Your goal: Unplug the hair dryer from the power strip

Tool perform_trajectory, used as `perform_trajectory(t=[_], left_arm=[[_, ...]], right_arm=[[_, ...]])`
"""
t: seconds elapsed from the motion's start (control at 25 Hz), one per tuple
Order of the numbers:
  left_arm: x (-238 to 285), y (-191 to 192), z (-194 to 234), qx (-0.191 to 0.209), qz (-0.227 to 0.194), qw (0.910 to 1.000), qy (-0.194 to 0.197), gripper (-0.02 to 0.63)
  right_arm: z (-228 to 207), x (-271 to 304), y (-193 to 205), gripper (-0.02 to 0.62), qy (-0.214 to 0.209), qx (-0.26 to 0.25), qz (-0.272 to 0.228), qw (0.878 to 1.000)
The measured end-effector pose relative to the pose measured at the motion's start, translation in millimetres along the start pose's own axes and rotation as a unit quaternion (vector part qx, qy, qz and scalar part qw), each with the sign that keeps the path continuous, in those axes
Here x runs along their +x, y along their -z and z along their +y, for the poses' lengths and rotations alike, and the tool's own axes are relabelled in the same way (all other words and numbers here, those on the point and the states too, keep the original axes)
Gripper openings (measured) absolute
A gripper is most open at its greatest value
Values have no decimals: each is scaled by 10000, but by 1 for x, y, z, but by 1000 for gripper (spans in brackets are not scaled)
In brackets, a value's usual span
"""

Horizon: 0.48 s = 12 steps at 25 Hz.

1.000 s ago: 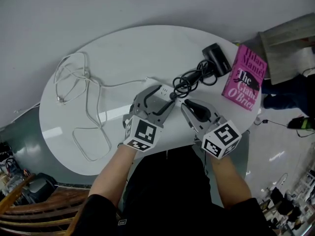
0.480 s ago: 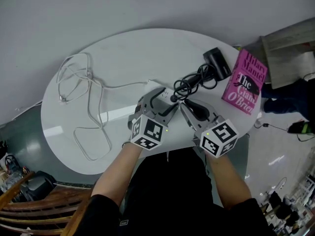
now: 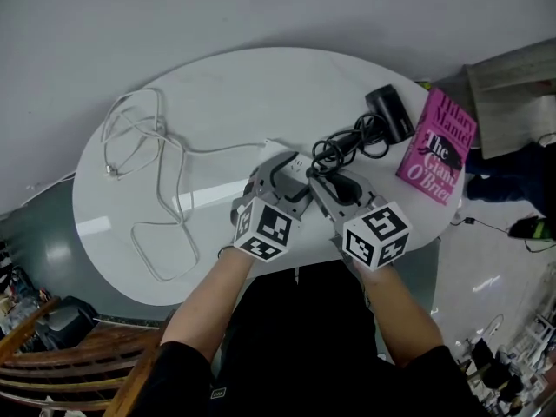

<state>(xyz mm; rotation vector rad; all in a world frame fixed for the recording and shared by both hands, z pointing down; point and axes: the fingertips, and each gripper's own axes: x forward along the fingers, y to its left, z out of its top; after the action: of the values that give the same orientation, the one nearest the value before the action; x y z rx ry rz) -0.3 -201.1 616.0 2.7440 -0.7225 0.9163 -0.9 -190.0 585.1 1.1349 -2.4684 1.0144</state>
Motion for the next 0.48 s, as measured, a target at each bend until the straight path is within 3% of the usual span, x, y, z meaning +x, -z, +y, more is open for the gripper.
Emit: perform_trajectory(t=[0.12, 0.32, 0.48], left_arm=[[1, 0, -1, -12, -37, 10000, -20, 288], [1, 1, -1, -4, -49, 10000, -58, 288], [1, 1, -1, 3, 56, 10000, -53, 287]], right_arm=[[-1, 6, 0, 91, 87, -149, 103, 9998], [-3, 12, 4, 72, 336, -898, 320, 9949], [-2, 12, 3, 66, 399, -1039, 334, 9932]])
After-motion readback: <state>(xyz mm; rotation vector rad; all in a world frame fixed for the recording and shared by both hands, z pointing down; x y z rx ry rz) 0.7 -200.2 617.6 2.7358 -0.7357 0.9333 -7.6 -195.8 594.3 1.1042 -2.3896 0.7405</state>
